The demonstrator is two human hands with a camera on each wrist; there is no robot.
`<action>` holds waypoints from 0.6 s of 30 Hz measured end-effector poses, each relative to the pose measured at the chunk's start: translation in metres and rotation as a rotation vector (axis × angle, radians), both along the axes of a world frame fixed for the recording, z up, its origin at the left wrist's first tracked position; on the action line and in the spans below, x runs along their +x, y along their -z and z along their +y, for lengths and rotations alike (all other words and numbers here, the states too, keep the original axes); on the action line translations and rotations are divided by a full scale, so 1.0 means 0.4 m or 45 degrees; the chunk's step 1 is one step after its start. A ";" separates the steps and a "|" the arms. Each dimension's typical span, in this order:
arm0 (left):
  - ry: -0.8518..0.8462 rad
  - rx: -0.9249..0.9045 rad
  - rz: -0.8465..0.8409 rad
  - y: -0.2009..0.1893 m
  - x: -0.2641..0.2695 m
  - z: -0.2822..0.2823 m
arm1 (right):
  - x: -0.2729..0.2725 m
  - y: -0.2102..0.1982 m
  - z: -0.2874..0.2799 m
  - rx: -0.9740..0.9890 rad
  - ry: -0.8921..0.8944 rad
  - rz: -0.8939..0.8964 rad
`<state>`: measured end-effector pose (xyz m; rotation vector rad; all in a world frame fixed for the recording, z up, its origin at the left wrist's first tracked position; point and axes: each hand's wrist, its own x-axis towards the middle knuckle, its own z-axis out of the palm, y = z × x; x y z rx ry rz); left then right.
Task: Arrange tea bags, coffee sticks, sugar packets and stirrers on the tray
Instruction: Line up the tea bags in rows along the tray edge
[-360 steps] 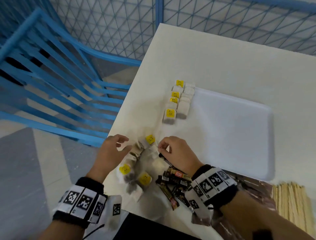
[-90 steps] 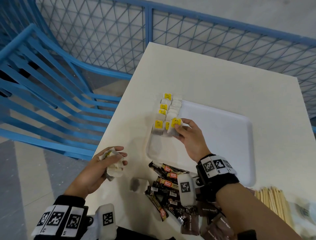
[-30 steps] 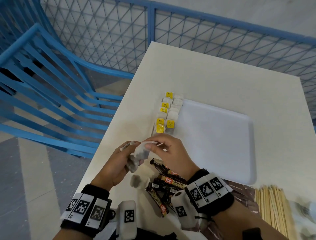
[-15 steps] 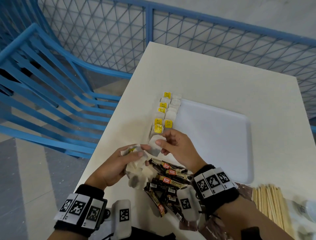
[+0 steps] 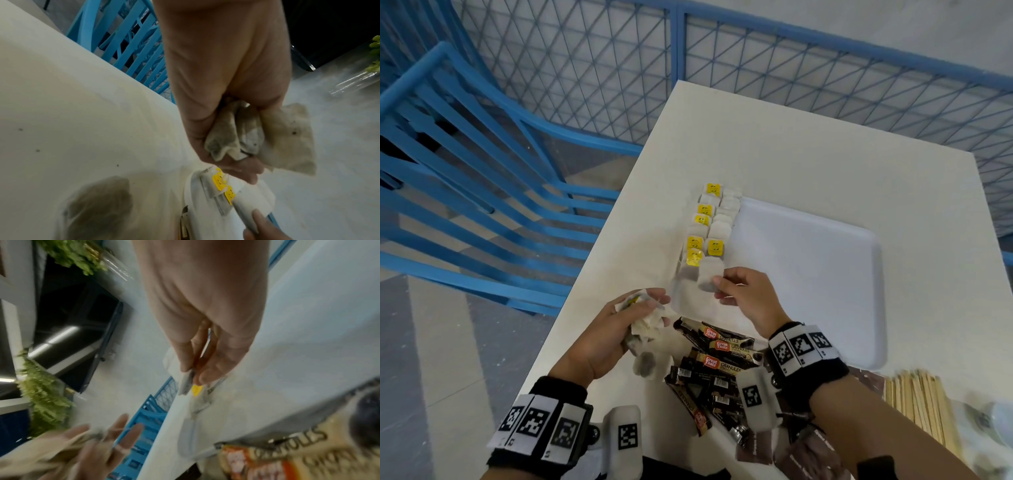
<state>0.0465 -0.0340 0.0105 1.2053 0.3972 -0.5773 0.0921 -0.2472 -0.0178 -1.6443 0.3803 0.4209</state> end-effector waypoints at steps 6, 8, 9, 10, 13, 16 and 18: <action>-0.063 -0.006 0.053 0.008 0.001 0.012 | 0.050 0.043 -0.016 -0.243 0.124 0.035; -0.062 -0.015 0.060 0.010 0.003 0.011 | 0.057 0.052 -0.011 -0.249 0.142 0.043; -0.064 -0.025 0.059 0.009 0.005 0.010 | 0.059 0.055 -0.007 -0.253 0.146 0.039; -0.064 -0.033 0.056 0.009 0.006 0.009 | 0.061 0.056 -0.003 -0.264 0.147 0.028; -0.065 -0.050 0.043 0.009 0.012 0.009 | 0.066 0.065 0.010 -0.321 0.148 -0.011; -0.059 -0.062 0.036 0.006 0.016 0.007 | 0.071 0.074 0.018 -0.380 0.129 -0.029; -0.055 -0.059 0.032 0.006 0.017 0.006 | 0.071 0.079 0.017 -0.438 0.108 -0.039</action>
